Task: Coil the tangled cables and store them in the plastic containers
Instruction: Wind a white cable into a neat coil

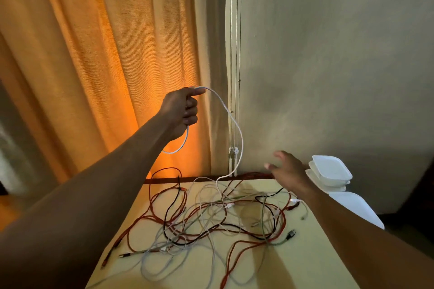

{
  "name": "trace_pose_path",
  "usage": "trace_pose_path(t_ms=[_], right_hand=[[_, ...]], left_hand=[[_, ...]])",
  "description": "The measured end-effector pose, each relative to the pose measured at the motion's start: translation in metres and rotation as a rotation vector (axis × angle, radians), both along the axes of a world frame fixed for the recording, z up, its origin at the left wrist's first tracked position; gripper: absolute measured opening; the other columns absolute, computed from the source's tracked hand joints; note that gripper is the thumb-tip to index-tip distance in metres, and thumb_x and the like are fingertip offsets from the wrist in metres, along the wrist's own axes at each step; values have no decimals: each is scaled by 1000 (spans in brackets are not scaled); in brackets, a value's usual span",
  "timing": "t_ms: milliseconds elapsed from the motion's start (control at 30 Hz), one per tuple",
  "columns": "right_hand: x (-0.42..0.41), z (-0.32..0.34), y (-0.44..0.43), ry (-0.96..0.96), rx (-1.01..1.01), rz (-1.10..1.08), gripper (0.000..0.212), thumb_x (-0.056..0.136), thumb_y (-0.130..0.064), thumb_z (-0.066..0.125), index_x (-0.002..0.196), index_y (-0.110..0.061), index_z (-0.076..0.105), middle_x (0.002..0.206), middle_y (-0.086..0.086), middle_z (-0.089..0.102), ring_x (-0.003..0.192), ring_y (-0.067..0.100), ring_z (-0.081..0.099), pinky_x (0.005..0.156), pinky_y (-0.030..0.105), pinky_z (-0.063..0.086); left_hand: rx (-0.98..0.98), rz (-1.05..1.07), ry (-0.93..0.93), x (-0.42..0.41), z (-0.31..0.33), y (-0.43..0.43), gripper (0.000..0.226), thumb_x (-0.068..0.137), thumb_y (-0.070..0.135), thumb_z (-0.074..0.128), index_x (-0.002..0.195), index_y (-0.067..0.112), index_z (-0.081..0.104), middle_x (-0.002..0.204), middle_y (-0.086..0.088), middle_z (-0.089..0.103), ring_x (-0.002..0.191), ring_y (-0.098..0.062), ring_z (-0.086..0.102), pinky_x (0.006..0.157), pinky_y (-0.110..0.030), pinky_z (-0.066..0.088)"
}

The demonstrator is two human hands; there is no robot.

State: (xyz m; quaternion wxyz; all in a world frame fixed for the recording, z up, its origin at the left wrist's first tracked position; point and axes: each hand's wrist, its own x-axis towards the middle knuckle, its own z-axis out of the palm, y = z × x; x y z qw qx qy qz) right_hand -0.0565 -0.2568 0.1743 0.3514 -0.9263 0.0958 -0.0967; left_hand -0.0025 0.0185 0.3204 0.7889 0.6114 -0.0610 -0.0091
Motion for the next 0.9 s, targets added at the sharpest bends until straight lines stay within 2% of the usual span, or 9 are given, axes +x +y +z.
trace_pose_path(t_ms=[167, 233, 300, 367, 433, 500, 633, 800, 900], right_hand=[[6, 60, 49, -354, 111, 290, 58, 99, -22, 65, 151, -17, 42, 155, 1, 46, 142, 15, 42, 108, 23, 31], [9, 80, 63, -464, 188, 317, 59, 100, -23, 64, 153, -21, 39, 157, -2, 43, 141, 8, 38, 110, 24, 31], [15, 94, 69, -532, 235, 306, 50, 101, -24, 62, 149, -20, 45, 152, 0, 50, 134, 5, 43, 110, 25, 36], [20, 102, 70, -577, 271, 296, 29, 103, -29, 57, 130, -19, 64, 119, 0, 71, 110, 9, 63, 98, 35, 52], [23, 107, 68, -622, 324, 315, 22, 103, -32, 54, 104, -20, 73, 76, -8, 70, 74, 13, 64, 77, 42, 56], [25, 107, 61, -622, 354, 319, 24, 103, -32, 52, 96, -26, 74, 62, -9, 57, 61, 14, 52, 64, 38, 46], [35, 107, 40, -533, 412, 282, 30, 103, -38, 44, 87, -33, 69, 56, -9, 44, 58, 20, 39, 58, 38, 35], [44, 108, 12, -429, 605, 78, 33, 107, -26, 42, 78, -24, 58, 54, -10, 41, 50, 10, 34, 48, 25, 29], [37, 88, -1, -309, 446, 158, 34, 109, -26, 41, 81, -21, 58, 52, -12, 44, 48, 10, 35, 45, 23, 29]], left_hand=[[60, -145, 30, -16, 5, -28, 22, 107, 21, 43, 96, 11, 58, 55, 6, 30, 43, -8, 19, 40, -21, 13], [86, -204, 17, -22, 6, -36, 23, 108, 23, 43, 94, 11, 57, 56, 5, 30, 43, -8, 19, 38, -21, 15], [95, -265, -1, -31, 7, -42, 24, 108, 24, 43, 94, 11, 56, 60, 3, 29, 43, -8, 20, 40, -21, 17], [107, -314, -21, -40, 6, -45, 25, 108, 24, 41, 95, 11, 58, 63, 1, 29, 46, -9, 20, 45, -24, 16], [123, -341, -37, -48, 4, -47, 26, 108, 23, 40, 96, 11, 59, 65, 1, 30, 51, -11, 20, 49, -27, 18], [131, -354, -49, -54, -1, -47, 21, 108, 22, 40, 100, 10, 56, 68, -1, 32, 52, -12, 25, 51, -28, 23], [174, -425, -39, -67, -22, -42, 18, 108, 18, 40, 106, 9, 56, 69, -3, 39, 54, -14, 31, 52, -29, 29], [421, -619, -18, -86, -46, -32, 19, 109, 16, 44, 114, 3, 57, 67, 1, 40, 54, -11, 29, 50, -28, 19], [297, -646, -44, -95, -54, -32, 17, 106, 15, 49, 115, 4, 58, 68, 0, 38, 55, -11, 28, 52, -29, 18]])
